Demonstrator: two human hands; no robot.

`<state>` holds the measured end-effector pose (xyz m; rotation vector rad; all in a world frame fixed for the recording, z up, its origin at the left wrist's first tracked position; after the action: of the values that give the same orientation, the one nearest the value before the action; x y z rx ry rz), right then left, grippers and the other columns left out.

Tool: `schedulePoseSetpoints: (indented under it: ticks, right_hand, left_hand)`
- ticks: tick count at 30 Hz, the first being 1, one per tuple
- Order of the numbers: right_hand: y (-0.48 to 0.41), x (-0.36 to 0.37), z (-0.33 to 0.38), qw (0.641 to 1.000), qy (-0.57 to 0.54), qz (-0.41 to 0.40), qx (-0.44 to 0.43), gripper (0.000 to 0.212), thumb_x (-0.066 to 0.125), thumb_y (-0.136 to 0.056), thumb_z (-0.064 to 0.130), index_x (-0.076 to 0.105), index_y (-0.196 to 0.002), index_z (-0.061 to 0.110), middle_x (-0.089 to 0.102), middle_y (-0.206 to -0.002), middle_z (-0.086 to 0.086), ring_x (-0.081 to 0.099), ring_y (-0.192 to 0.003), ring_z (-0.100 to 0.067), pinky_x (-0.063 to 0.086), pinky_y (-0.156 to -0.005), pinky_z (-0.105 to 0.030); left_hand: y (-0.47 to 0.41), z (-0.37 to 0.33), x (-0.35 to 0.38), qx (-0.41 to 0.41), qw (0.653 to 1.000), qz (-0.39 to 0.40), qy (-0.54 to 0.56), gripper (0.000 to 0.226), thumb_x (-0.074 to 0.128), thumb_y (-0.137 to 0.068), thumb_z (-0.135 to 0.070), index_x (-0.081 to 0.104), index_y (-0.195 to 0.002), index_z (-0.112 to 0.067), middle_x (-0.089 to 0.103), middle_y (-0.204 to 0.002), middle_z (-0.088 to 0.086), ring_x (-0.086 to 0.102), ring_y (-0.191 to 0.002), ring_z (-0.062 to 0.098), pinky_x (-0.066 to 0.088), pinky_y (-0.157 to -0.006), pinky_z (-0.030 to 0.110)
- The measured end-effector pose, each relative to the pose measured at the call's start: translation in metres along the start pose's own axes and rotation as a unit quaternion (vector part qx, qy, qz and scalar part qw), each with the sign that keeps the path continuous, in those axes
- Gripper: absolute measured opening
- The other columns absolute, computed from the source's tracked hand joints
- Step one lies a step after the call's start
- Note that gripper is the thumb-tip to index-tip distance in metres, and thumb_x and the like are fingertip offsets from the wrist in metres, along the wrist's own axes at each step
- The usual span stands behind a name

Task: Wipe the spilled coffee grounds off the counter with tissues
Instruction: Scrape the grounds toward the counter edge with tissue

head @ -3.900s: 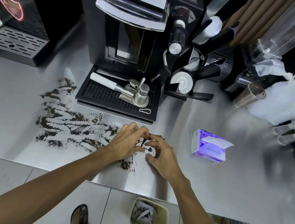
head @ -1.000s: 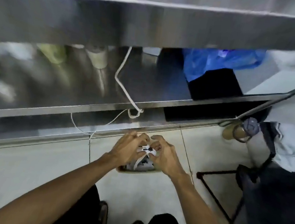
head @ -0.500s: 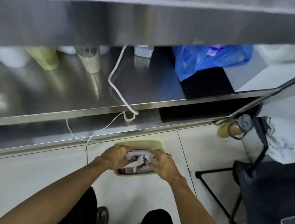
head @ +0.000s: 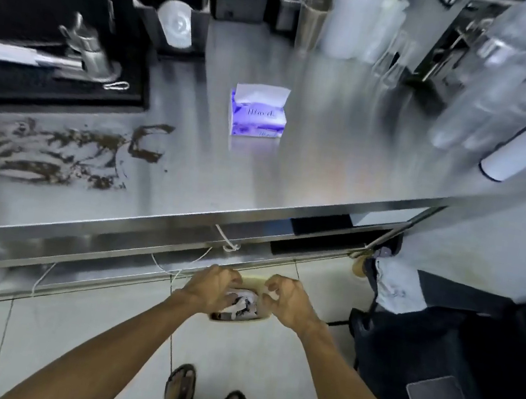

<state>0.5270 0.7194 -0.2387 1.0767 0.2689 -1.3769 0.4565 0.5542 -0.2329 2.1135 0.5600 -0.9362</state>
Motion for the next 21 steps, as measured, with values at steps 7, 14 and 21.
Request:
schedulePoseSetpoints:
  ticks: [7,14,21]
  right_hand:
    - [0.018,-0.091,0.067,0.997,0.021,-0.032,-0.067,0.029,0.065,-0.084,0.028,0.066,-0.110,0.016,0.069,-0.106,-0.001,0.063,-0.100,-0.015,0.051,-0.090,-0.031]
    - [0.003,-0.173,0.144,0.981,0.035,-0.096,-0.162,0.018,0.067,-0.084,0.026,0.070,-0.098,0.017,0.072,-0.092,0.000,0.064,-0.079,-0.010,0.055,-0.079,-0.031]
    - [-0.043,-0.222,0.206,0.964,0.057,-0.196,-0.172,0.025,0.066,-0.086,0.023,0.064,-0.109,0.014,0.067,-0.101,-0.003,0.062,-0.086,-0.020,0.051,-0.077,-0.030]
  left_hand:
    - [0.028,-0.060,-0.095,0.013,0.999,-0.048,-0.010,0.039,0.061,-0.088,-0.035,0.058,-0.125,-0.026,0.064,-0.125,-0.001,0.058,-0.116,0.022,0.047,-0.094,0.033]
    - [0.036,-0.072,-0.192,0.010,0.989,-0.132,0.062,0.034,0.064,-0.087,-0.033,0.062,-0.121,-0.026,0.066,-0.118,-0.004,0.062,-0.102,0.018,0.049,-0.086,0.029]
    - [0.018,-0.033,-0.267,-0.018,0.966,-0.241,0.094,0.053,0.070,-0.083,-0.038,0.053,-0.131,-0.025,0.061,-0.126,-0.007,0.055,-0.112,0.015,0.044,-0.093,0.031]
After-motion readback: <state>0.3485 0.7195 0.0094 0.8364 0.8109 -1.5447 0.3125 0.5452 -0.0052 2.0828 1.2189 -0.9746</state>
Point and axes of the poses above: each hand's wrist, its own y-axis away from the middle knuckle, its own x-axis out of the palm, z = x × y, the point moved 6 cm from there along -y, towards the middle knuckle
